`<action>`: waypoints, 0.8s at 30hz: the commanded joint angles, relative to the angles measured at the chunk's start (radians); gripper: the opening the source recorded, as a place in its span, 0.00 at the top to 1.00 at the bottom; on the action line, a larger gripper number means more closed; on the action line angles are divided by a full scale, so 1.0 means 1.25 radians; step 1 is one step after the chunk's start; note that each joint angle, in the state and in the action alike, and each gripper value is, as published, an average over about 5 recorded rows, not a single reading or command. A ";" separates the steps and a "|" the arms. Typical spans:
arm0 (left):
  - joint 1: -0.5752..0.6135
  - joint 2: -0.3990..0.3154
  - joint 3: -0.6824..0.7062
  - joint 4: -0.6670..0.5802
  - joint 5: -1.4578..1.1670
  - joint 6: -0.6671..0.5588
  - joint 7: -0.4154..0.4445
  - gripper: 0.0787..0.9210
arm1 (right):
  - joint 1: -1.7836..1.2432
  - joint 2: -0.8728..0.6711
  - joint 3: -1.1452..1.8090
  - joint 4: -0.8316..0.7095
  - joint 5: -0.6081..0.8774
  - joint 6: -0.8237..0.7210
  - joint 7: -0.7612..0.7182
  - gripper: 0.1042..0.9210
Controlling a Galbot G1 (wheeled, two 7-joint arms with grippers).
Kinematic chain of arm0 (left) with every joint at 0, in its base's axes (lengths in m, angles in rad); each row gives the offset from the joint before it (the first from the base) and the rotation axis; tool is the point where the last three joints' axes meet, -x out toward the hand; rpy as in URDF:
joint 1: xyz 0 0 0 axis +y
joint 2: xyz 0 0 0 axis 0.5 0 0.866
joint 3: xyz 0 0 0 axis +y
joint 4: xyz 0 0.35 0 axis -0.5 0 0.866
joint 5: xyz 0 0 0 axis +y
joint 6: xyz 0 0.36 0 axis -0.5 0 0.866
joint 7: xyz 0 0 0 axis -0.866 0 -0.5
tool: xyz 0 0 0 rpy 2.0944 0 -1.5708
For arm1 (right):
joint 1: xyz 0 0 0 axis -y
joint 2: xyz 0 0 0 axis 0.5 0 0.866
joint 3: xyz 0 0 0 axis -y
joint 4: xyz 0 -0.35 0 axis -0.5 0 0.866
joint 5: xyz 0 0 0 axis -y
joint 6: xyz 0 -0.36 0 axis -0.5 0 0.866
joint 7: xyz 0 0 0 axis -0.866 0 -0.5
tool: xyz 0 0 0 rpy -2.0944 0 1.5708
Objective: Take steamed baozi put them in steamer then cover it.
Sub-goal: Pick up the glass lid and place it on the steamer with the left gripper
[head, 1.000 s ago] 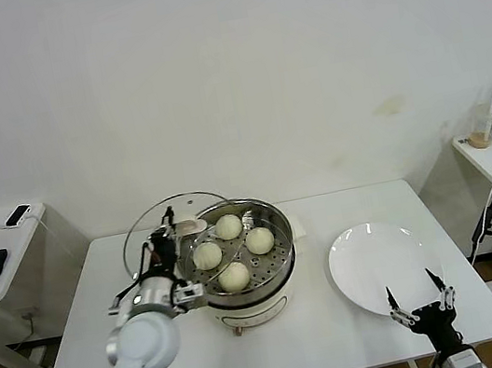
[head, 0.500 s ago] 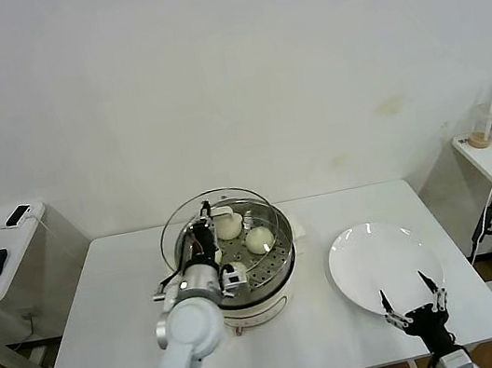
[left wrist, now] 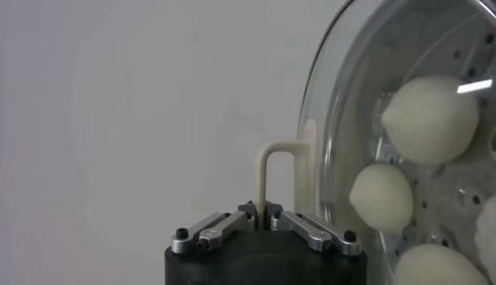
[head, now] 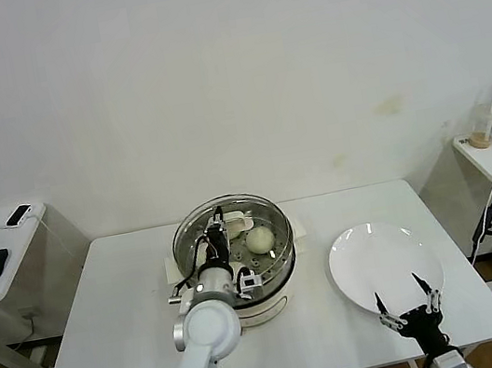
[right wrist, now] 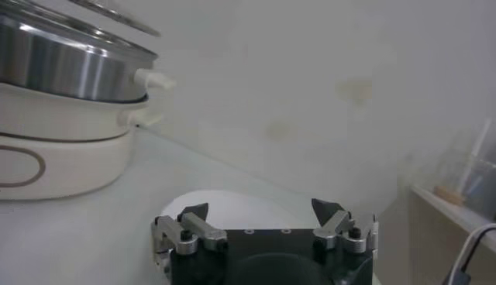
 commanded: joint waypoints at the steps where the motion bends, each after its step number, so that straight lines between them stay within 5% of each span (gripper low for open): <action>1: 0.010 -0.019 -0.003 0.010 0.023 -0.006 -0.007 0.93 | 0.002 0.000 -0.010 0.000 -0.001 -0.001 0.001 0.12; 24: 0.021 -0.038 -0.013 0.035 0.029 -0.013 -0.028 0.93 | 0.003 -0.005 -0.018 -0.001 0.000 0.000 -0.001 0.12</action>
